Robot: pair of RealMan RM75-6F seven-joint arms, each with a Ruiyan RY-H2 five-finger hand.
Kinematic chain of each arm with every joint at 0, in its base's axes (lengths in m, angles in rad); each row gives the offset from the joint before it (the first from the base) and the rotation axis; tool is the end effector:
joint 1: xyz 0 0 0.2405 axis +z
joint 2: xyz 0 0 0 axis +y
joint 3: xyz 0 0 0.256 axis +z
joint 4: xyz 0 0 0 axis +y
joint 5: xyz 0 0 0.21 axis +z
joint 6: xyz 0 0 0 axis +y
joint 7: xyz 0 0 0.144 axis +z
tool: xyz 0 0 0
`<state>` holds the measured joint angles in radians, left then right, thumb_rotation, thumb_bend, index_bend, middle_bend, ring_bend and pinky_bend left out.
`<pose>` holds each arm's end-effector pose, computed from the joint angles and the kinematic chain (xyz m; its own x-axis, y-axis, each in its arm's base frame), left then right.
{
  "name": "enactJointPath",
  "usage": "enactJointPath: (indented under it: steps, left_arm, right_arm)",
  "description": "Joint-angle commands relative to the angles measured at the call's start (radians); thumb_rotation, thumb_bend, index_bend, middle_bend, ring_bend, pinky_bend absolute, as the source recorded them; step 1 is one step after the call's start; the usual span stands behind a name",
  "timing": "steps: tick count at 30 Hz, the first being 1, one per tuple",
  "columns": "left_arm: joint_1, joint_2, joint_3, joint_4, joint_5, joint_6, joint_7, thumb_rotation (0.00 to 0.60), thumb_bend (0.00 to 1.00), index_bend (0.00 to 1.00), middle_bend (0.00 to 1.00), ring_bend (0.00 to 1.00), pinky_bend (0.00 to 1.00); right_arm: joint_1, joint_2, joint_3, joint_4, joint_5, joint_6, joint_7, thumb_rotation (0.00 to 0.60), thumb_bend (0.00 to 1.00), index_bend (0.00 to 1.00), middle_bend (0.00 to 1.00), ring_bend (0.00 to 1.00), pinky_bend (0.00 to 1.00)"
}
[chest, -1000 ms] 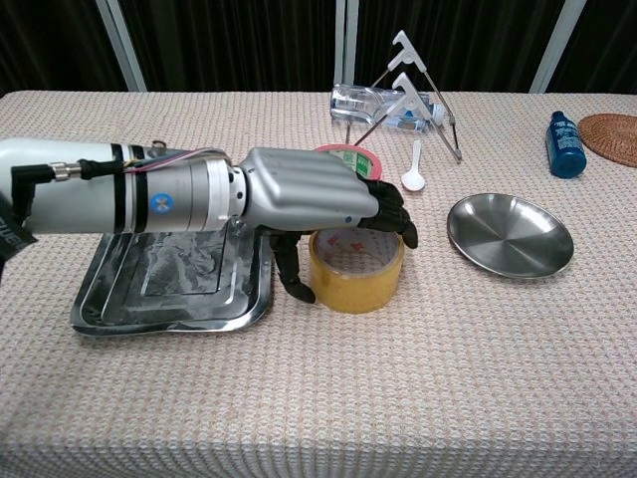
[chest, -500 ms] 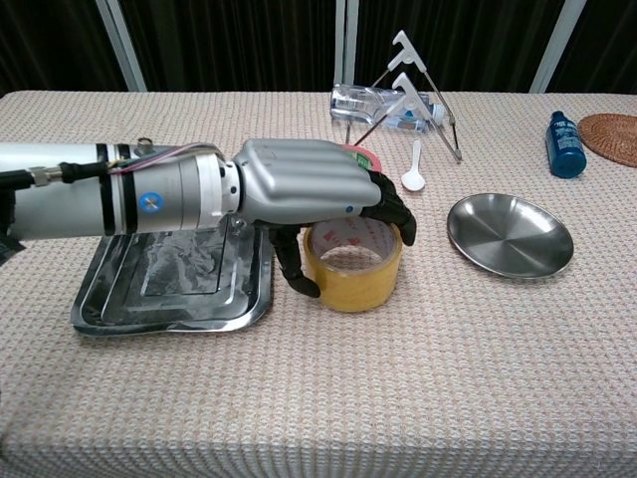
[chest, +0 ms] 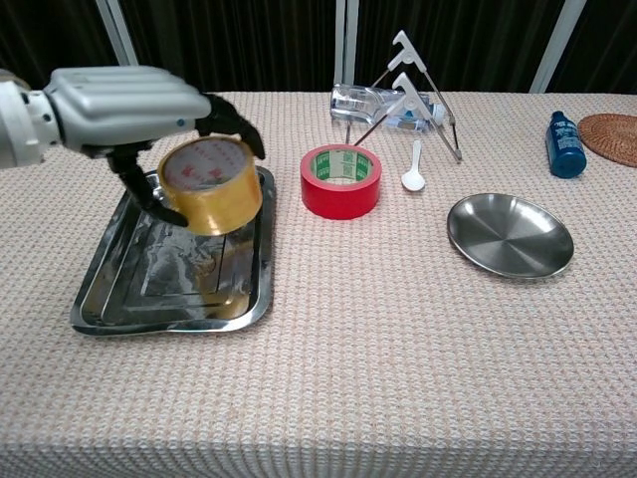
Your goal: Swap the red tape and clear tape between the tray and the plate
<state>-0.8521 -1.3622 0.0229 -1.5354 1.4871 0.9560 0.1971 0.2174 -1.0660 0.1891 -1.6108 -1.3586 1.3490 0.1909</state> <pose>-0.1350 0.3221 0.0090 0.6702 0.1422 0.7284 0.5787 -0.7147 -0.3928 -0.2972 -0.2505 0.1879 0.2227 0.0595 0.9731 -0.9746 -0.0092 0.2236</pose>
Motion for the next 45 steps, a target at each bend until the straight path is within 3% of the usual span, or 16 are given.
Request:
enactJointPath:
  steps: [1,6,11,19,26,31,39,45]
  left_arm:
    - [0.026,-0.018,0.014,0.044,-0.012,0.003,-0.04,0.6,0.22,0.31,0.31,0.15,0.31]
    - [0.035,-0.07,0.014,0.121,0.011,0.001,-0.105,0.6,0.2,0.2,0.22,0.12,0.31]
    - [0.034,-0.093,0.011,0.161,0.027,-0.009,-0.128,0.6,0.16,0.07,0.03,0.03,0.25]
    - [0.078,-0.031,0.003,0.097,0.008,0.035,-0.071,0.6,0.13,0.05,0.01,0.0,0.22]
    - [0.269,0.106,0.003,-0.052,-0.095,0.269,0.044,0.6,0.13,0.05,0.02,0.0,0.22]
    - [0.425,0.091,0.013,-0.039,-0.138,0.445,0.014,0.6,0.13,0.06,0.04,0.0,0.2]
    - [0.554,0.049,0.041,0.059,-0.096,0.547,-0.085,0.6,0.13,0.06,0.04,0.0,0.2]
    - [0.604,0.029,0.05,0.117,-0.058,0.57,-0.167,0.6,0.13,0.06,0.05,0.0,0.2]
  right_arm:
    - [0.006,-0.001,0.001,-0.01,0.001,-0.006,-0.012,0.6,0.0,0.0,0.0,0.0,0.0]
    - [0.012,-0.003,0.001,-0.026,0.005,-0.012,-0.038,0.6,0.0,0.0,0.0,0.0,0.0]
    - [0.014,-0.006,0.001,-0.027,0.013,-0.017,-0.045,0.6,0.0,0.0,0.0,0.0,0.0]
    - [0.049,-0.005,-0.005,-0.046,-0.002,-0.067,-0.073,0.6,0.0,0.0,0.0,0.0,0.0]
    - [0.171,-0.005,0.005,-0.133,-0.041,-0.205,-0.187,0.6,0.0,0.0,0.0,0.0,0.0]
    - [0.313,-0.063,0.035,-0.16,-0.017,-0.35,-0.322,0.6,0.0,0.0,0.0,0.0,0.0]
    - [0.568,-0.258,0.08,-0.063,0.215,-0.592,-0.557,0.6,0.0,0.0,0.0,0.0,0.0]
    - [0.727,-0.394,0.069,0.067,0.44,-0.637,-0.746,0.6,0.0,0.0,0.0,0.0,0.0]
